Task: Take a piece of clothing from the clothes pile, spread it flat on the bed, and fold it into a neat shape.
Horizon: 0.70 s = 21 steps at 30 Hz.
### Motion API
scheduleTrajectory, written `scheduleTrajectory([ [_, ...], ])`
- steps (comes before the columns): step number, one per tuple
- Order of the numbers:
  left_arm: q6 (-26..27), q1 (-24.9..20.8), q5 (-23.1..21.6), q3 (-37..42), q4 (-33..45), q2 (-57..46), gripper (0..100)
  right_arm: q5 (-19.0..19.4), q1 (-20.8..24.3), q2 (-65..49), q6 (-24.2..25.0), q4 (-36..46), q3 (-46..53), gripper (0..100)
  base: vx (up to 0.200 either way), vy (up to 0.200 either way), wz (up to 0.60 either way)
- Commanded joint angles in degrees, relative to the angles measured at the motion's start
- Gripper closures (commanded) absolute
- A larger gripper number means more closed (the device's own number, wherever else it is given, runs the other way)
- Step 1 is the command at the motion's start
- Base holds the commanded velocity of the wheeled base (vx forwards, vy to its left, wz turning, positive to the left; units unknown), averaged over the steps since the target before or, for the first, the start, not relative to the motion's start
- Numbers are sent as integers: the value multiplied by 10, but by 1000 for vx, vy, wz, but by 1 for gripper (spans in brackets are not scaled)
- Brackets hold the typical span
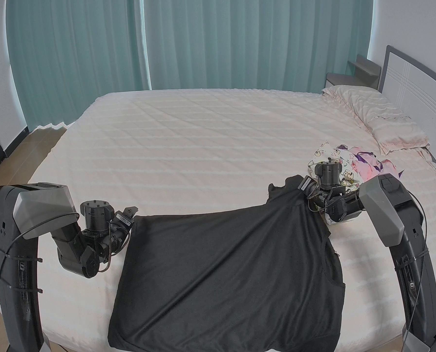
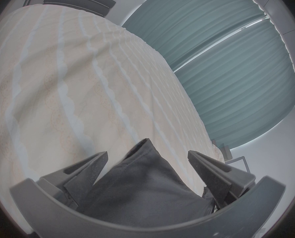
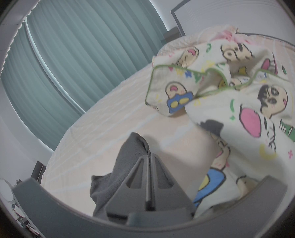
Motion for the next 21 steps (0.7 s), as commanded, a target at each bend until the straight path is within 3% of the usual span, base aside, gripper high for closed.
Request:
scheduleTrajectory([
  [1, 0, 0, 0, 0, 1, 1, 0, -7, 4, 3, -3, -3, -12, 100, 0, 0, 0],
  [7, 0, 0, 0, 0, 1, 1, 0, -7, 8, 8, -11, 1, -13, 100, 0, 0, 0],
  [8, 0, 0, 0, 0, 0, 1, 0, -7, 8, 9, -14, 1, -13, 0, 0, 0, 0],
  [17, 0, -4, 4, 11, -2, -4, 0, -14, 0, -18, -21, -4, -2, 0, 0, 0, 0],
  [20, 0, -4, 19, 22, -19, -11, 0, -13, 2, -49, -17, -3, 33, 0, 0, 0, 0],
  [21, -1, -5, 22, 41, -50, -23, 0, -11, 7, -83, -18, -9, 88, 0, 0, 0, 0],
])
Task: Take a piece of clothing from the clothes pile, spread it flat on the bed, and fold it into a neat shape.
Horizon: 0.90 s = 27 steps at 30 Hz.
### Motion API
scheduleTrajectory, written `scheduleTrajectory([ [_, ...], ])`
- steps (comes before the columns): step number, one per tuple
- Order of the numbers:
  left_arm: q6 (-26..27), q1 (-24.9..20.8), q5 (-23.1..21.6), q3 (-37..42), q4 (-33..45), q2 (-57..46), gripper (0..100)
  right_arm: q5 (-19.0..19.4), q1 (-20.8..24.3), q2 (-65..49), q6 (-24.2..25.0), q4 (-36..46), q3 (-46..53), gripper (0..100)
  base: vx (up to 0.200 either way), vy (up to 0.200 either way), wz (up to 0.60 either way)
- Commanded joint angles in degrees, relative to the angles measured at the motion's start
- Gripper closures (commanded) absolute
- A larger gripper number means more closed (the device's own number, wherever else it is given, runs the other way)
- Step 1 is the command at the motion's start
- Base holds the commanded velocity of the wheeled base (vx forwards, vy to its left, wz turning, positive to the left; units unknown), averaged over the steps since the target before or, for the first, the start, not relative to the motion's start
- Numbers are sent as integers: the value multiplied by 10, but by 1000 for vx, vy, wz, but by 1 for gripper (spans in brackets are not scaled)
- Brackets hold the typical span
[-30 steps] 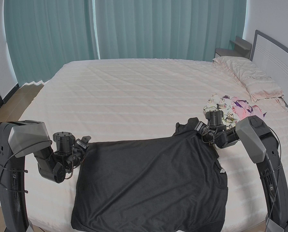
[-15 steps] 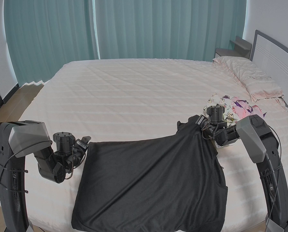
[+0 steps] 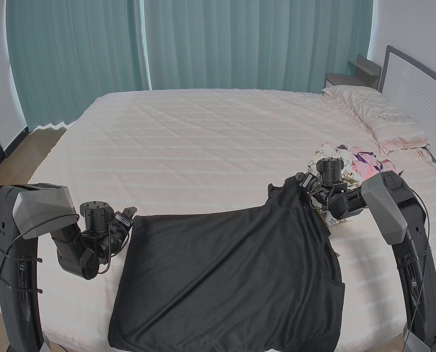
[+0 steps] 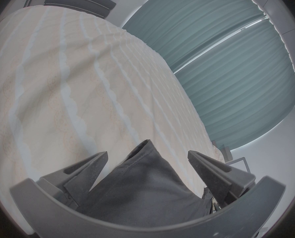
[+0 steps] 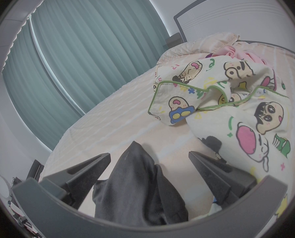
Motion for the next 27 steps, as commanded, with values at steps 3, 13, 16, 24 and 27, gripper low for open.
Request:
scheduleTrajectory([
  [3, 2, -8, 8, 72, -93, -27, 0, 10, 21, -130, 2, -24, 179, 0, 0, 0, 0],
  [13, 110, -47, 12, 185, -179, -79, 0, 12, 29, -283, 40, -152, 512, 0, 0, 0, 0],
  [16, 110, -58, 11, 203, -177, -114, 0, 15, 30, -309, 44, -189, 583, 0, 0, 0, 0],
  [24, 106, -79, 9, 368, -184, -165, 0, 51, 47, -367, 75, -299, 752, 0, -100, 0, 0],
  [27, 94, -99, 9, 418, -184, -167, 0, 53, 57, -370, 94, -313, 780, 0, -200, 0, 0],
])
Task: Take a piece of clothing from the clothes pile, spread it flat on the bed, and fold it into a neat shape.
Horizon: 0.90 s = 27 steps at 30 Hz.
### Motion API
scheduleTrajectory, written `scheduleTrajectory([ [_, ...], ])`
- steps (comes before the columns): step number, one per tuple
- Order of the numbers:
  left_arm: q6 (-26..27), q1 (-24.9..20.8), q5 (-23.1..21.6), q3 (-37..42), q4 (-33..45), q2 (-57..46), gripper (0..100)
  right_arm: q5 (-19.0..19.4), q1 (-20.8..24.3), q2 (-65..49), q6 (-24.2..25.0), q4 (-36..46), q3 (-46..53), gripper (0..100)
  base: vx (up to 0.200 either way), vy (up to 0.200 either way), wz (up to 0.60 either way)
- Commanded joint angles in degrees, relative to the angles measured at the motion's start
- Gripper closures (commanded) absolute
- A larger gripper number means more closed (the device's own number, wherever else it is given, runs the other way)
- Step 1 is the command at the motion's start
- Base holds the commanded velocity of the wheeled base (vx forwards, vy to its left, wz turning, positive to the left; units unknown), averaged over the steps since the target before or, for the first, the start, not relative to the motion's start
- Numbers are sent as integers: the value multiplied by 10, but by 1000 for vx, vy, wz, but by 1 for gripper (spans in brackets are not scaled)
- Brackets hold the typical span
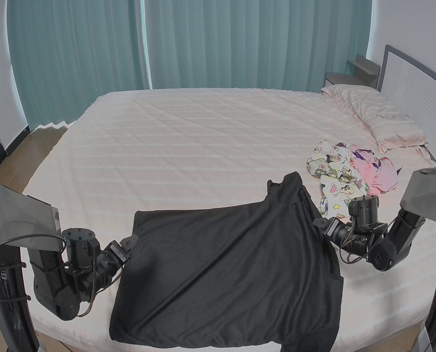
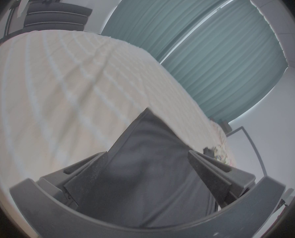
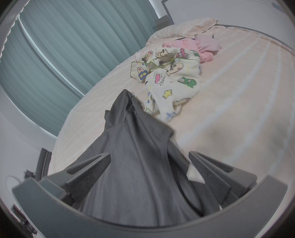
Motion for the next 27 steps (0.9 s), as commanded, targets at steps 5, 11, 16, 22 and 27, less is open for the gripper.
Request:
scheduleTrajectory([
  [5, -72, -85, 8, 143, -10, -52, 0, 19, 28, -73, 96, -96, 137, 0, -200, 0, 0],
  [11, -77, -98, 12, 143, 13, -35, 0, 24, 25, -68, 113, -114, 168, 0, -200, 0, 0],
  [16, -77, -97, 12, 143, 64, -38, 0, 47, 22, -61, 113, -132, 184, 0, -120, 0, 0],
  [22, -80, -90, 22, 142, 90, -15, 0, 50, 23, -35, 115, -154, 189, 0, 0, 0, 0],
  [27, -79, -89, 28, 137, 49, 35, 0, 50, 22, -28, 114, -162, 193, 0, 0, 0, 0],
])
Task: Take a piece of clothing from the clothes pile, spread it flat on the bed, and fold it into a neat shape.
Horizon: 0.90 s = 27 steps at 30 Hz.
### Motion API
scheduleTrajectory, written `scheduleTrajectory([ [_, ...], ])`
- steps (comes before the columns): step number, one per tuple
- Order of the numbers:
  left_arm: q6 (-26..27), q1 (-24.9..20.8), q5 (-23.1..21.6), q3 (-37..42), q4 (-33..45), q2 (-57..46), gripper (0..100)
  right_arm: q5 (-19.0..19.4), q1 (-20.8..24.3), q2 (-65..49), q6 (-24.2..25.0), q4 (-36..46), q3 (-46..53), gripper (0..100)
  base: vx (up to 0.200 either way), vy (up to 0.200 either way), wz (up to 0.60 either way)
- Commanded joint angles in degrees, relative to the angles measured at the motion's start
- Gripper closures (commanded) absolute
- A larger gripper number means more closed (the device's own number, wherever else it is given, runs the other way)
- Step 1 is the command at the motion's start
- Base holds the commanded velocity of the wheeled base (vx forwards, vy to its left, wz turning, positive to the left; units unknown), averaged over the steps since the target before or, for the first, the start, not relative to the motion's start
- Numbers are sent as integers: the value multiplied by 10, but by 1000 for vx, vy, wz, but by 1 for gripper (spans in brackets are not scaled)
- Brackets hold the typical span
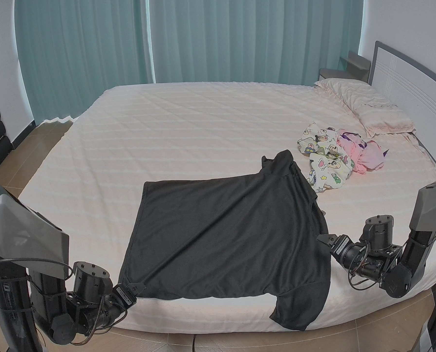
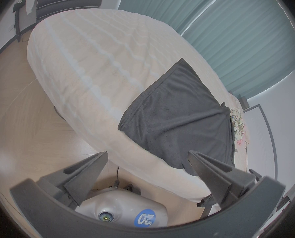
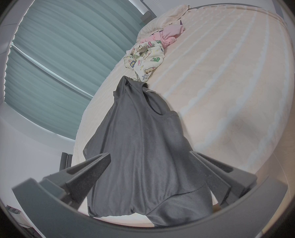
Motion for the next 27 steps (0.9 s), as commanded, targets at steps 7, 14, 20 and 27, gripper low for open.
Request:
scheduleTrajectory([
  [7, 4, 7, 22, -7, -104, 105, 0, 2, -5, 12, -1, -4, 5, 0, 0, 0, 0],
  [14, 31, 27, 50, -29, -115, 139, 0, 4, -5, 14, -7, -3, 11, 0, 0, 0, 0],
  [20, 38, 40, 75, -46, -115, 142, 100, 69, -11, 12, -48, -3, 48, 0, 0, 0, 0],
  [27, 37, 41, 86, -29, -115, 141, 100, 75, -13, 28, -92, -3, 63, 0, 0, 0, 0],
])
